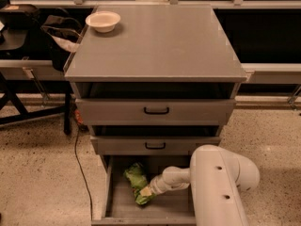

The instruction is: Pick green rice chip bag from bottom drawer and place on counter

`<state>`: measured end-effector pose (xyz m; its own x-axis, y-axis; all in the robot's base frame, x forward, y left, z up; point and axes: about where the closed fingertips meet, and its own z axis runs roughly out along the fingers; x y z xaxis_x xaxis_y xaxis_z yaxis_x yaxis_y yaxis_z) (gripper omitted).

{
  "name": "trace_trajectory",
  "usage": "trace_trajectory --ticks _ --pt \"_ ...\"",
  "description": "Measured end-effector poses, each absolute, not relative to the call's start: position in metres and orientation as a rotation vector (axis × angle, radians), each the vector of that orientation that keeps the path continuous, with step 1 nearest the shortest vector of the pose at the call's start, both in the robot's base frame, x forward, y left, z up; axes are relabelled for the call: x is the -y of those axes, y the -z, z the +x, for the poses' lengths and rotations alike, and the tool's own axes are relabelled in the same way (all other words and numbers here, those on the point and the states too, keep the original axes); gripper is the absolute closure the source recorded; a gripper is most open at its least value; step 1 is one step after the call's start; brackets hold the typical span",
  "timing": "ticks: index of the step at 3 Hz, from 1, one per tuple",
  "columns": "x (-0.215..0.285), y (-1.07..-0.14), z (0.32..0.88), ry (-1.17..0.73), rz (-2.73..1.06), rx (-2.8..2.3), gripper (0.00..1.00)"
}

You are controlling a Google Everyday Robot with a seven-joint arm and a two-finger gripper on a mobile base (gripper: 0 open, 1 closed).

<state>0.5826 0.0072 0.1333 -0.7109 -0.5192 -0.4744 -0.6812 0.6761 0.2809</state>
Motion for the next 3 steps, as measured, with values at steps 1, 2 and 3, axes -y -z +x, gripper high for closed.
trace_trajectory --ticks 1,2,3 --pt "-0.0073 -0.1332 0.5825 -0.633 -0.945 -2.535 1.00" --pt "-0.0073 -0.1332 0.5825 -0.633 -0.945 -2.535 1.00" --pt "-0.0049 -0.1416 0.5796 -0.671 -0.957 -2.516 1.00"
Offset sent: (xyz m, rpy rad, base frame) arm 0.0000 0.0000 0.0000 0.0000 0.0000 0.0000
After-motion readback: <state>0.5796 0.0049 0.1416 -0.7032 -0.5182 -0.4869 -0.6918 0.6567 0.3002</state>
